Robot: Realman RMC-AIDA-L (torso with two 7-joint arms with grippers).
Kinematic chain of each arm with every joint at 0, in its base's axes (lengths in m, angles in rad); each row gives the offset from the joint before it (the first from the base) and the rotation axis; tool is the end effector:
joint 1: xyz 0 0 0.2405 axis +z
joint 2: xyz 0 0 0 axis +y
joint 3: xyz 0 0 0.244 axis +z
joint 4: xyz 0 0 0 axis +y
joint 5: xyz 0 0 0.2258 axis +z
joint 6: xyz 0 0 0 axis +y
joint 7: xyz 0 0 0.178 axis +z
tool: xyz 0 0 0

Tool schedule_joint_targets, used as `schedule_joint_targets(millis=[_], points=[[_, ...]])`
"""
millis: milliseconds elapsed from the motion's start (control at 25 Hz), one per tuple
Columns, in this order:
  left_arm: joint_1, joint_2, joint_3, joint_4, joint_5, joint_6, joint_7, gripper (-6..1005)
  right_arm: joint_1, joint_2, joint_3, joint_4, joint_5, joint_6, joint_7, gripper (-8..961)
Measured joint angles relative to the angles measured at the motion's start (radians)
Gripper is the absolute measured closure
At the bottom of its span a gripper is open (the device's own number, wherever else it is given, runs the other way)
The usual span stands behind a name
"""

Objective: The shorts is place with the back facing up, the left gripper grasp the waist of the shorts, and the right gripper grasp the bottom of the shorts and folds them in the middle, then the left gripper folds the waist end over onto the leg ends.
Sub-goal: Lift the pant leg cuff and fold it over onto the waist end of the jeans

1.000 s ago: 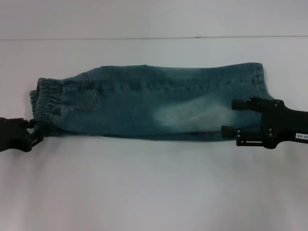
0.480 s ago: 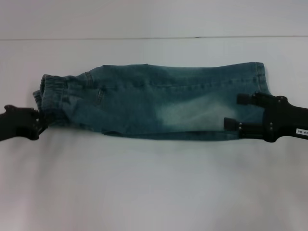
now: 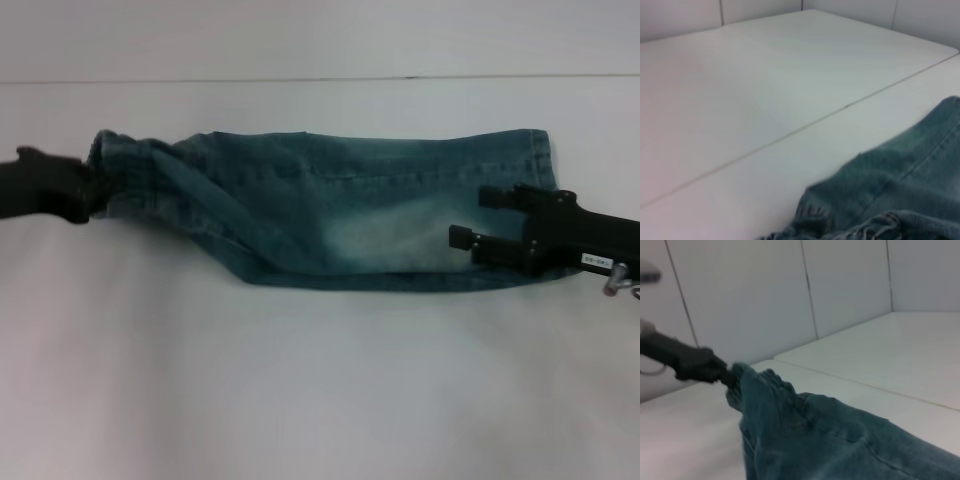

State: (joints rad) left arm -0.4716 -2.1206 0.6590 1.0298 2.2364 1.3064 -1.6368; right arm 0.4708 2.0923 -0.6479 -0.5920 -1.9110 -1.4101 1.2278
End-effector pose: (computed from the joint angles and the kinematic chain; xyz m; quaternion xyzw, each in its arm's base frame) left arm -0.2899 0.3907 0.0422 -0.9075 -0.2670 -0.0947 0.3102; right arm 0.2801 0.3539 -0.0247 -0.9143 0.2237 0.2502 0.2268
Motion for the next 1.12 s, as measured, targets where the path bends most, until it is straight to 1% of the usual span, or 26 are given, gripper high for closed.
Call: schedule_joint_targets(millis=[40,80,240,360,480,640,720,840,960,1040,1080,1120], points=[[-0.02,0.002,0.024,0.056,0.011,0.023,-0.059,902,0.008,0.0,0.001,0.02,0.008,0.016,-0.025,117],[-0.03,0.002,0.031,0.076,0.014,0.033,-0.082,903,0.012,0.0,0.001,0.036,0.019,0.028,-0.043,132],[-0.052,0.001,0.059,0.114,0.017,0.048,-0.135,907,0.026,0.001,-0.008,0.098,0.079,0.07,-0.119,202],[-0.081,0.008,0.094,0.143,0.018,0.073,-0.206,908,0.043,0.002,-0.008,0.141,0.126,0.112,-0.161,263],[-0.114,0.012,0.115,0.179,0.019,0.102,-0.272,907,0.079,0.004,-0.012,0.194,0.151,0.165,-0.191,323],[-0.148,0.008,0.161,0.243,0.019,0.125,-0.348,911,0.134,0.006,-0.025,0.274,0.152,0.264,-0.227,404],[-0.165,0.011,0.199,0.264,0.02,0.13,-0.393,913,0.162,0.008,-0.036,0.313,0.152,0.317,-0.24,622],[-0.202,0.016,0.243,0.284,0.029,0.136,-0.459,917,0.213,0.01,-0.056,0.376,0.152,0.387,-0.269,742],[-0.249,0.011,0.26,0.288,0.058,0.14,-0.501,917,0.25,0.013,-0.065,0.418,0.151,0.408,-0.301,861],[-0.277,0.008,0.267,0.289,0.074,0.144,-0.525,916,0.272,0.015,-0.065,0.437,0.15,0.42,-0.317,898],[-0.308,0.005,0.277,0.29,0.084,0.148,-0.554,916,0.292,0.016,-0.066,0.455,0.149,0.443,-0.33,917],[-0.308,0.005,0.277,0.29,0.084,0.148,-0.554,917,0.292,0.016,-0.066,0.455,0.149,0.443,-0.33,935]])
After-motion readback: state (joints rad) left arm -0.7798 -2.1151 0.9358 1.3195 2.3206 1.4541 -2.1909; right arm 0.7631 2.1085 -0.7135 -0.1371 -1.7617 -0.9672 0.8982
